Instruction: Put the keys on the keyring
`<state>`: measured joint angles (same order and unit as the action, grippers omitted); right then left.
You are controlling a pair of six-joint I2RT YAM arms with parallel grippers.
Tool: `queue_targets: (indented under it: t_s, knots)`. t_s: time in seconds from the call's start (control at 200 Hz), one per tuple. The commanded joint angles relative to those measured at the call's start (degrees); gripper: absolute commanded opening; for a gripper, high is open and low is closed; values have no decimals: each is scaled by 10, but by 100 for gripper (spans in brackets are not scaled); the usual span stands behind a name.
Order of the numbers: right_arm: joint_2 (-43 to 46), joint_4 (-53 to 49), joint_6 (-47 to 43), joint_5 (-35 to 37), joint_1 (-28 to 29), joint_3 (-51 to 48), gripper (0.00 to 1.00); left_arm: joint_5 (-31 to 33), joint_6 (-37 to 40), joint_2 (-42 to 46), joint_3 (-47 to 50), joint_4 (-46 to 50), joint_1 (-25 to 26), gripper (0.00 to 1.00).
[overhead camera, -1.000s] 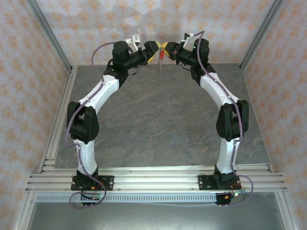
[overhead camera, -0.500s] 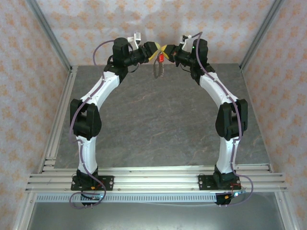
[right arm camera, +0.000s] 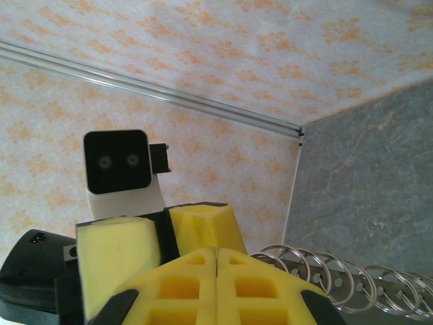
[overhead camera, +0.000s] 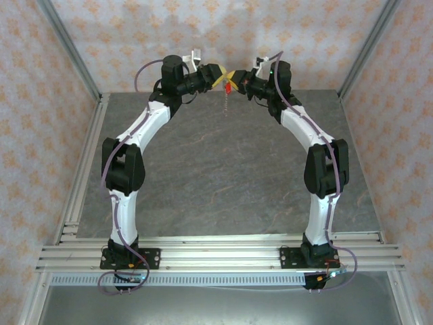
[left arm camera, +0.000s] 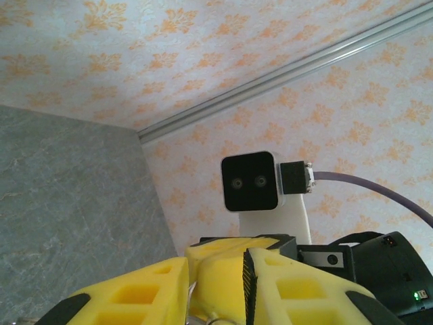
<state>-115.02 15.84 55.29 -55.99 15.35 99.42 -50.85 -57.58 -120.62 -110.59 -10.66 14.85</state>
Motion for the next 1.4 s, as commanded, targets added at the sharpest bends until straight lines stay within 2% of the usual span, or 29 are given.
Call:
queue_targets:
  t_s: [0.0,0.265,0.43,0.826,1.016,1.166,1.271,1.391]
  knots:
    - [26,41,3,-11,0,2,0,-21,-6,5,-8,-24,-7,29]
    - [29,42,3,-12,0,3,0,-21,-3,5,4,-25,-7,32]
    - [31,39,0,-13,0,3,0,-16,10,7,5,-15,-7,42]
    - [38,38,-6,-11,-1,-5,0,-12,17,16,12,-10,-8,38]
    - [43,38,-8,-10,-1,-8,0,-9,19,20,19,-10,-7,45]
    - [42,39,-6,-8,-1,-7,0,-15,7,21,28,-31,-7,34]
    - [41,42,-4,-8,-1,-7,0,-19,-1,24,36,-47,-6,21]
    - [41,49,0,-10,-1,-8,0,-22,-4,26,38,-58,-1,16]
